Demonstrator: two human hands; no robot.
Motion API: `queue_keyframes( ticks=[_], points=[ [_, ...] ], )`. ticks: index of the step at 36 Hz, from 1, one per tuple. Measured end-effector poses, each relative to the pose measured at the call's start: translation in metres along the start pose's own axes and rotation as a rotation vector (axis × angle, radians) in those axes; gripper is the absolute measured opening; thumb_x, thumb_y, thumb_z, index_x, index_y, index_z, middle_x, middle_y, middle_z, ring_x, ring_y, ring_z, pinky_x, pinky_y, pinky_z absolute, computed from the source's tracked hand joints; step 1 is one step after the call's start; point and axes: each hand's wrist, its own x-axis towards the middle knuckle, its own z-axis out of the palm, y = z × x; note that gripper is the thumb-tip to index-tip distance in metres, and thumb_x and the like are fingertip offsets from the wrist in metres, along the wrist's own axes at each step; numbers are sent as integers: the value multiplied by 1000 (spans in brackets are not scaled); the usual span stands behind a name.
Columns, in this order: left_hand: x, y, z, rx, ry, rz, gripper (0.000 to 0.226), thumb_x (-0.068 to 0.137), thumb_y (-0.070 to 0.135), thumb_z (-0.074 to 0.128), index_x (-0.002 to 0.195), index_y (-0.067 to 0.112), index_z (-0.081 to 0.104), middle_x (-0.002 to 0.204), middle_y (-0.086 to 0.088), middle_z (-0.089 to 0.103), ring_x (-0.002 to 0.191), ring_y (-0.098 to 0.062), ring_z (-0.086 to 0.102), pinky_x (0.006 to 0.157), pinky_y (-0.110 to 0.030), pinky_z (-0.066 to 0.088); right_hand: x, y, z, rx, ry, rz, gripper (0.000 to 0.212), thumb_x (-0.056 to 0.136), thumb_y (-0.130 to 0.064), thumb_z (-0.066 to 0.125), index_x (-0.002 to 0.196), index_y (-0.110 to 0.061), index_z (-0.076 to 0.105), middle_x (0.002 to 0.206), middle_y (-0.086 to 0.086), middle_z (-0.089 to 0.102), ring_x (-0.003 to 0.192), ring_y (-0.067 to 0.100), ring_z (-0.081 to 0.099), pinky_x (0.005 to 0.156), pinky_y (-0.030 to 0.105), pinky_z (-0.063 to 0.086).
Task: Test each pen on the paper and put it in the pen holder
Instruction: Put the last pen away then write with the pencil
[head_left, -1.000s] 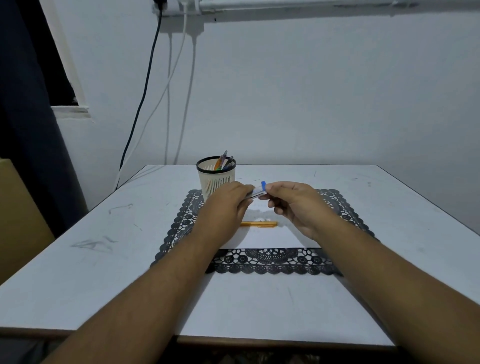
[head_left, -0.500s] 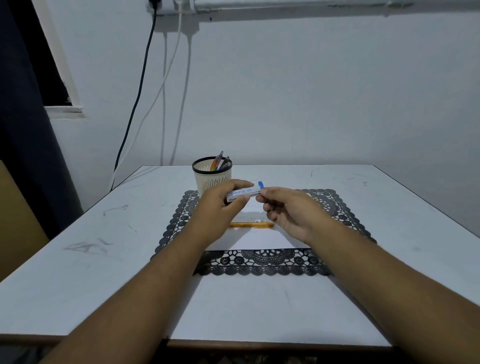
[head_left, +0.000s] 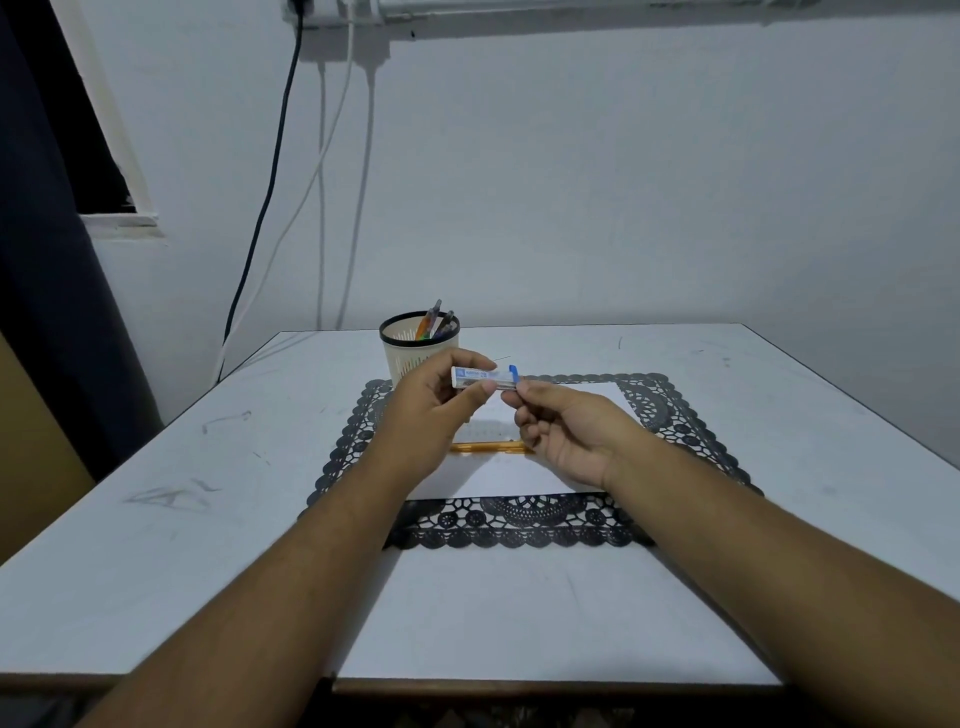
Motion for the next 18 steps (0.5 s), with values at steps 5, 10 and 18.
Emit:
queue_keyframes(
  ticks=[5,10,18],
  points=[
    [0,-5,-1,108,43,-2,16,92,17,75,104,28,72,94,-1,74,72,-18,59,69,-32,51,0,-4,-3,-46,29,-76,5,97,-5,66,95,-4,70,79,9,75,58,10,61,49,17,48],
    [1,-8,-2,443,82,66,16,93,31,74,106,37,69,87,14,70,61,-2,55,56,-17,42,-4,-8,-6,-182,42,-237,2,95,-3,69,96,-2,70,84,14,76,62,13,64,54,20,50],
    [1,-12,-1,526,22,84,20,95,31,71,115,33,67,96,15,70,92,5,62,73,-16,47,-7,-11,-4,-369,96,-438,11,94,-5,72,99,3,68,87,19,78,66,19,67,57,26,53]
  ],
)
